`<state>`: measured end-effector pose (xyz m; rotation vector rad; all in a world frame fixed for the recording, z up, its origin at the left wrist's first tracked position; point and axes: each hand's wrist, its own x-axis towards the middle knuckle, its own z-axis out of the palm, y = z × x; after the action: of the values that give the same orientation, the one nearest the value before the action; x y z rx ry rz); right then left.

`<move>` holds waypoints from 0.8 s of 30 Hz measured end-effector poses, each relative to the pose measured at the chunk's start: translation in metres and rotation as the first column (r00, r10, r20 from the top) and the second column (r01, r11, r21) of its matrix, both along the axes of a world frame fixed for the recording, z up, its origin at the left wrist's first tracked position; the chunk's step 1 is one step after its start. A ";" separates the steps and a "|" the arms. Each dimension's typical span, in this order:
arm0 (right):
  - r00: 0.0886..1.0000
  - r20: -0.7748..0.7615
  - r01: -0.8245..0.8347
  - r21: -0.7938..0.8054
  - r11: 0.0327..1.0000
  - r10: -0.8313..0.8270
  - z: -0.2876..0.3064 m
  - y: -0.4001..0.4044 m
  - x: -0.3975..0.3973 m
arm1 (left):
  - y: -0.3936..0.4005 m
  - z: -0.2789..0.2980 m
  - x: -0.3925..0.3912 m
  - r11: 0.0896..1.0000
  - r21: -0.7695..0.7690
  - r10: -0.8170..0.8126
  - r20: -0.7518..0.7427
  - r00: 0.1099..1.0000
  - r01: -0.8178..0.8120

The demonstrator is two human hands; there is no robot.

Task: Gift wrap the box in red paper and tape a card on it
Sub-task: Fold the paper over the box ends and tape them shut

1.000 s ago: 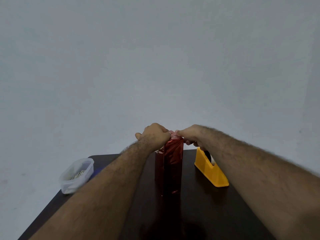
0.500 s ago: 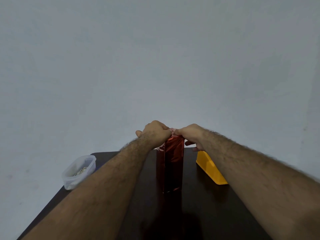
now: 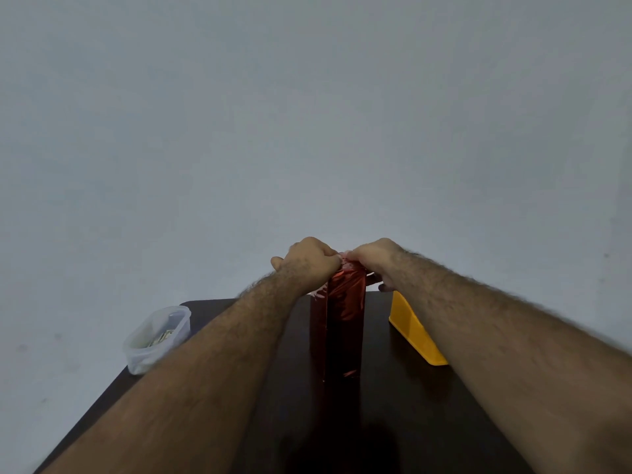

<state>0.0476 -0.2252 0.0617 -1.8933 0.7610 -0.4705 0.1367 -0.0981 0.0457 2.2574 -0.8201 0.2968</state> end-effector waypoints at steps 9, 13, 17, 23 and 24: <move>0.998 0.023 0.065 -0.086 0.994 -0.063 0.004 -0.002 0.008 | -0.001 0.000 0.002 1.000 -0.003 -0.009 0.000 1.000 0.009; 0.999 0.051 -0.012 -0.085 0.996 0.016 0.003 -0.002 -0.002 | 0.000 -0.002 0.002 1.000 -0.005 0.002 0.013 1.000 -0.002; 1.000 0.025 -0.006 -0.080 0.997 0.008 0.000 -0.006 -0.002 | 0.000 0.000 0.000 1.000 -0.002 -0.007 0.012 1.000 0.007; 0.998 0.015 0.059 -0.104 0.993 -0.058 -0.001 -0.006 0.007 | 0.000 0.003 -0.004 1.000 0.001 0.004 -0.005 1.000 -0.004; 0.997 0.020 0.081 -0.115 0.990 -0.079 -0.003 -0.007 0.007 | -0.001 0.003 -0.006 1.000 0.004 0.008 -0.003 1.000 -0.008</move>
<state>0.0551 -0.2323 0.0591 -1.9695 0.8173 -0.5897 0.1304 -0.0987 0.0491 2.2646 -0.8106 0.2959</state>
